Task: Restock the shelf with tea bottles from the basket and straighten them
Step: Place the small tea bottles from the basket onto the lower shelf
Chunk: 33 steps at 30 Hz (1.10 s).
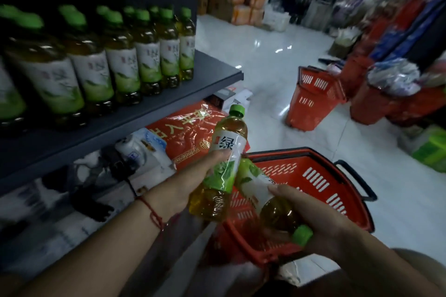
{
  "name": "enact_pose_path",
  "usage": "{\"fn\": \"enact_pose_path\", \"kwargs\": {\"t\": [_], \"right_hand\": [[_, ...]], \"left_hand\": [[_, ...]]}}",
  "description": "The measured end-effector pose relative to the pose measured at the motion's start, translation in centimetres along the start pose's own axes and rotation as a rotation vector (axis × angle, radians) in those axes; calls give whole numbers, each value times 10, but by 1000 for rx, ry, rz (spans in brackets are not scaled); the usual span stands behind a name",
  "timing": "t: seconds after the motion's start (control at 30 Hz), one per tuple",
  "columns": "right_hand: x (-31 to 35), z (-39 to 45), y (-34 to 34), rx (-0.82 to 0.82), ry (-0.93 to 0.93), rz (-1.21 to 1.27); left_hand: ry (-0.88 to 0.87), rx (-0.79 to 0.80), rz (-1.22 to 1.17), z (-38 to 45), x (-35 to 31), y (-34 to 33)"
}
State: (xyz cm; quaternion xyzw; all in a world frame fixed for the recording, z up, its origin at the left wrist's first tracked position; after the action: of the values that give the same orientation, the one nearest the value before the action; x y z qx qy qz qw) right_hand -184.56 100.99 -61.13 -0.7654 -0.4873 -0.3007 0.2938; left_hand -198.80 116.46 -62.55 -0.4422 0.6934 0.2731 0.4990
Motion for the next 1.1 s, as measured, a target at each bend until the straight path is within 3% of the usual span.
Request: {"fn": "enact_pose_path", "kwargs": {"t": [0.23, 0.33, 0.47, 0.6, 0.67, 0.77, 0.83, 0.93, 1.1], "right_hand": [[41, -65, -87, 233, 127, -208], [49, -75, -124, 390, 141, -42], [50, -99, -178, 698, 153, 159], [49, -101, -237, 908, 254, 171], [47, -91, -261, 877, 414, -61], [49, -79, -295, 625, 679, -471], [54, -72, -315, 557, 728, -458], [58, -49, -334, 503, 691, -451], [51, -16, -354, 566, 548, -325]], "left_hand": [[-1, -55, -346, -126, -41, 56], [-31, -149, -422, -169, -46, 81], [-65, -157, -634, -210, -41, 105], [-106, -169, -722, -214, -29, 136], [-87, -172, -750, -214, -21, 149], [-88, -287, -732, -223, -25, 168], [-154, -447, -700, -220, -36, 187], [-280, -530, -704, -220, -43, 204], [-138, -478, -754, -220, -19, 227]]}}
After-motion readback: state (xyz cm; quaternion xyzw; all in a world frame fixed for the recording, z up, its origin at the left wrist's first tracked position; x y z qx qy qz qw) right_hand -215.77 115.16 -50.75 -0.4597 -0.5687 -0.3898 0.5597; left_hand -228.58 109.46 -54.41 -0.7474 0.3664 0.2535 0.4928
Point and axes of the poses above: each hand's wrist, its own z-axis towards the middle knuckle, its own y-axis out of the back of the hand, x = y × z, the point moved 10 cm from there along z, towards the middle knuckle, and after that the axes turned 1 degree about y, right-handed, at the moved point
